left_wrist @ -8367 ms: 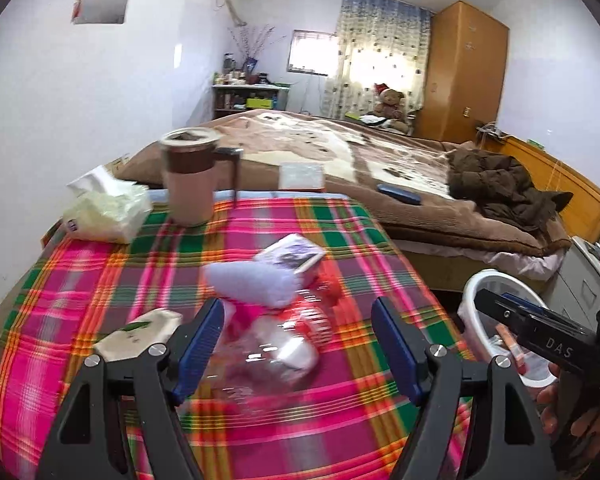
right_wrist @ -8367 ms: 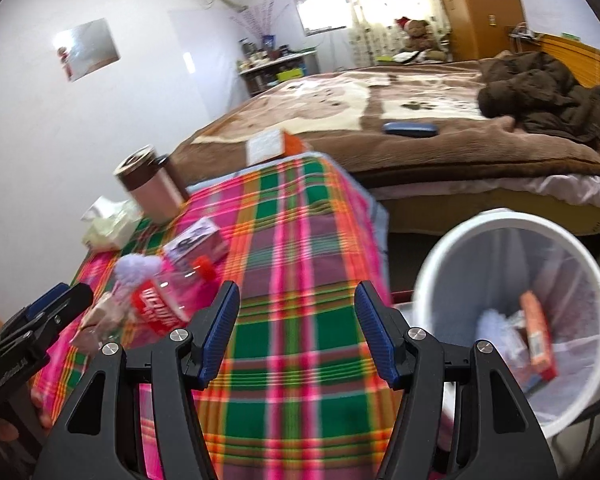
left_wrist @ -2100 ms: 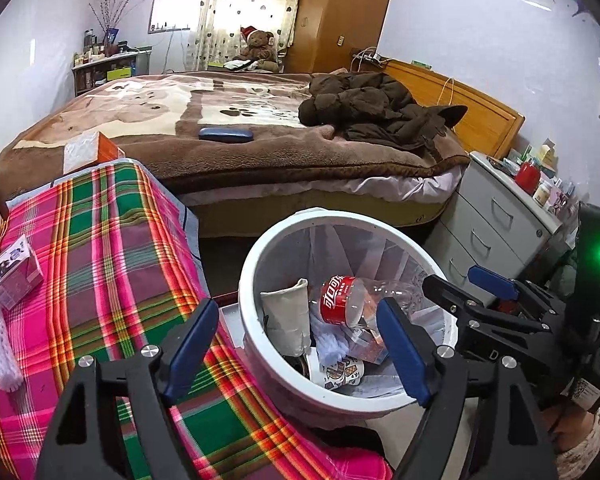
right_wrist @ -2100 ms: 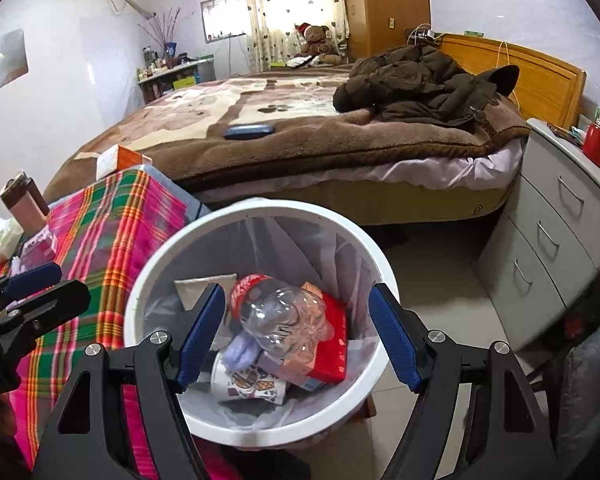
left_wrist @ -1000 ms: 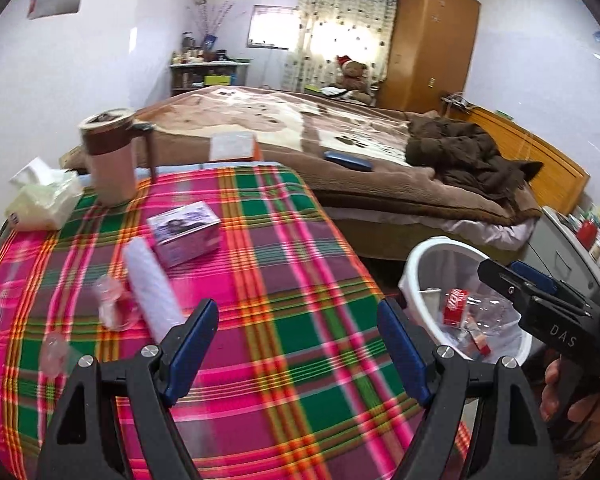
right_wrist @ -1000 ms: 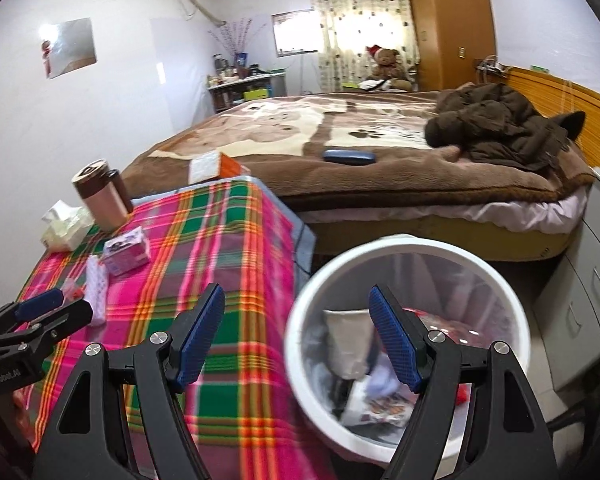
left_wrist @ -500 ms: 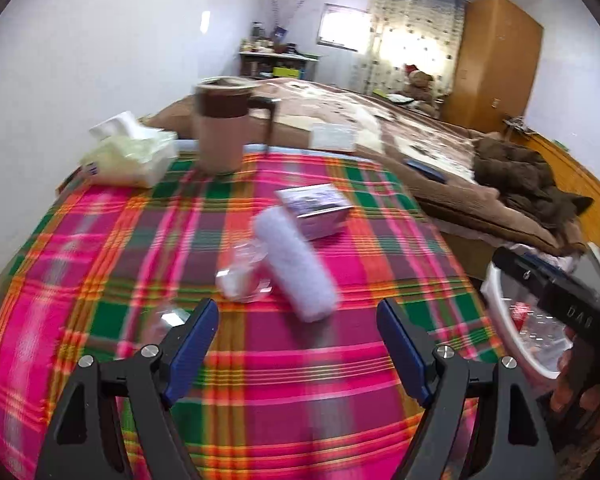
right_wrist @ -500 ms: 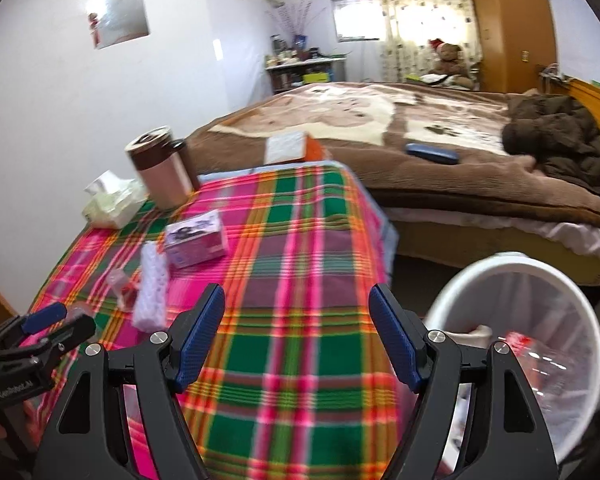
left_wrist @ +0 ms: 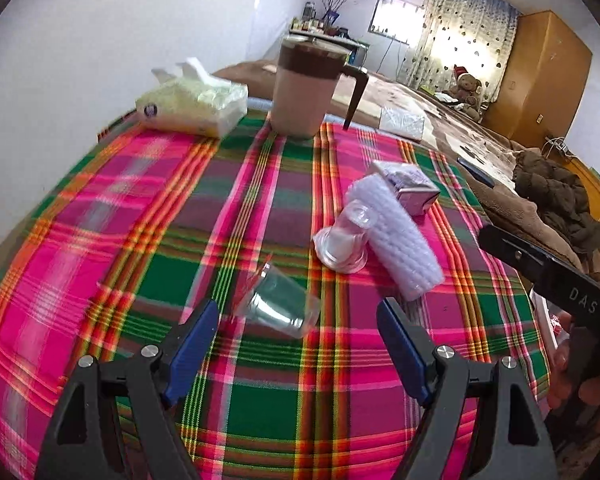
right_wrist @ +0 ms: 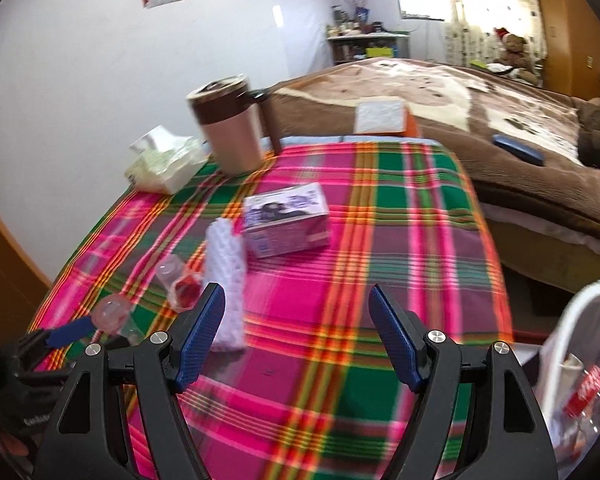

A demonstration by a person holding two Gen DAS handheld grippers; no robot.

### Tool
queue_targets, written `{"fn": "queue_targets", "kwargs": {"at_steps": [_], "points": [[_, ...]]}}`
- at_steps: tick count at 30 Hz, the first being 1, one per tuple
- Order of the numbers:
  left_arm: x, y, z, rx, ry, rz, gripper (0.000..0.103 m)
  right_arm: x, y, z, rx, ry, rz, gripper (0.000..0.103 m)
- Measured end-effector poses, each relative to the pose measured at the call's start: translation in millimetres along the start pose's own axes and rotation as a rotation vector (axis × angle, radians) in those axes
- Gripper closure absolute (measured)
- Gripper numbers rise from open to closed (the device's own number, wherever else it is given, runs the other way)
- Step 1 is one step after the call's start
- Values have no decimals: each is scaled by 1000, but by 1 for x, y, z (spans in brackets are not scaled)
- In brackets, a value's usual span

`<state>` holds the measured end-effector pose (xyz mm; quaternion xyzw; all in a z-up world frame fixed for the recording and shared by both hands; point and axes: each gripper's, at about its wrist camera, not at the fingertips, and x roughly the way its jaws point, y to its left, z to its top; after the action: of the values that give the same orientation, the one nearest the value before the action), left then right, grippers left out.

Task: Collect trash
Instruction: 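Move both tools back over the table toward the remaining trash, then grasp the clear plastic cup with the left tool while the right tool grasps another white foam sleeve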

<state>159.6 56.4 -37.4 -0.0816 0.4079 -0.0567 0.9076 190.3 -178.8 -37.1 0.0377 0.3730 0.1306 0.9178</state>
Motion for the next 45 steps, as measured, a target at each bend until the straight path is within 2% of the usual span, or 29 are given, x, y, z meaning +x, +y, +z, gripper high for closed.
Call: {"fn": "queue_targets", "kwargs": {"at_steps": [9,13,14,16,18,22,27,34,35,41,45], "points": [[14,18,0,-31,37,32,20,27,15,6,-6,64,105,27],[14,29,2,-37,35,45,20,35,23,4,-31,89,126,28],[14,31,3,-37,34,48,20,37,24,5,-38,97,126,36],[14,35,4,-32,32,58,20,41,26,3,-48,115,129,43],[14,38,6,-15,30,68,20,45,27,2,-45,131,133,44],[15,42,10,21,28,83,20,50,28,1,-54,145,136,51],[17,41,14,74,17,108,20,55,32,-1,-66,163,140,69],[23,37,16,113,26,102,20,53,32,-2,-67,145,120,75],[23,36,16,115,25,99,21,53,30,-2,-61,142,121,75],[23,35,17,117,29,70,50,49,26,-3,-39,130,118,77],[19,30,16,131,19,60,52,44,24,-3,-29,117,113,77]]}}
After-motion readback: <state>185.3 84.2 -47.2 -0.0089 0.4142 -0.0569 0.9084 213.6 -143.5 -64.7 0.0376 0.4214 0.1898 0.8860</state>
